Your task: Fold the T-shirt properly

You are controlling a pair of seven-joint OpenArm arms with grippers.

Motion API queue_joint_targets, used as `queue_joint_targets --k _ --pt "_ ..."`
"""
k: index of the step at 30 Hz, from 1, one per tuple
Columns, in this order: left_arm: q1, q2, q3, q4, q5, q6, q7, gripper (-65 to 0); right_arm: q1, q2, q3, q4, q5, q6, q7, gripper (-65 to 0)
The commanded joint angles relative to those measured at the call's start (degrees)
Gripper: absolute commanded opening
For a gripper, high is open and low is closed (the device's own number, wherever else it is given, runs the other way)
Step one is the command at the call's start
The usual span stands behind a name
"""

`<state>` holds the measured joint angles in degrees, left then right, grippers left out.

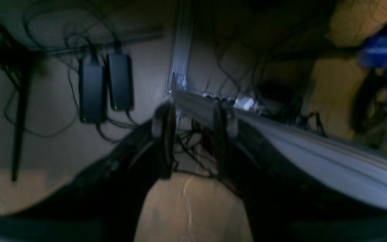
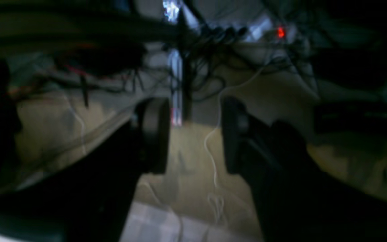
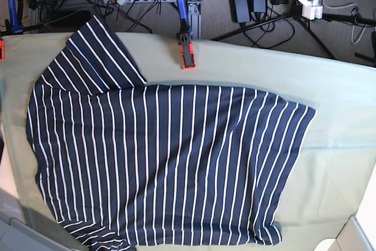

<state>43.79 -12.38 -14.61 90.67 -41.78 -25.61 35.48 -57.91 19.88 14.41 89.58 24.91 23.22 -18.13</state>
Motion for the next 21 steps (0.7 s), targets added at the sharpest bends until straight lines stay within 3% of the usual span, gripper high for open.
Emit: queue_joint_targets --k 1,6,10,21 --pt "1.53 -0.83 -1.09 2.91 -1.29 -0.94 -0.46 -42.2 -2.16 0.79 1.6 3.13 1.68 0.13 -0.42 -39.5" --pt "4.11 -3.56 -3.21 12.83 -2.14 -1.25 0.02 -42.2 -4.87 1.09 9.35 14.91 10.67 0.17 -6.73 -39.5" --pt "4.37 -5.25 -3.41 17.42 -2.19 -1.22 1.62 -42.2 -2.6 2.27 14.97 19.37 16.79 0.15 -7.17 -39.5" --pt "5.51 -7.8 -3.41 18.49 -3.19 -1.29 3.58 -42.2 11.04 4.52 17.77 19.19 17.49 0.11 -7.21 -39.3"
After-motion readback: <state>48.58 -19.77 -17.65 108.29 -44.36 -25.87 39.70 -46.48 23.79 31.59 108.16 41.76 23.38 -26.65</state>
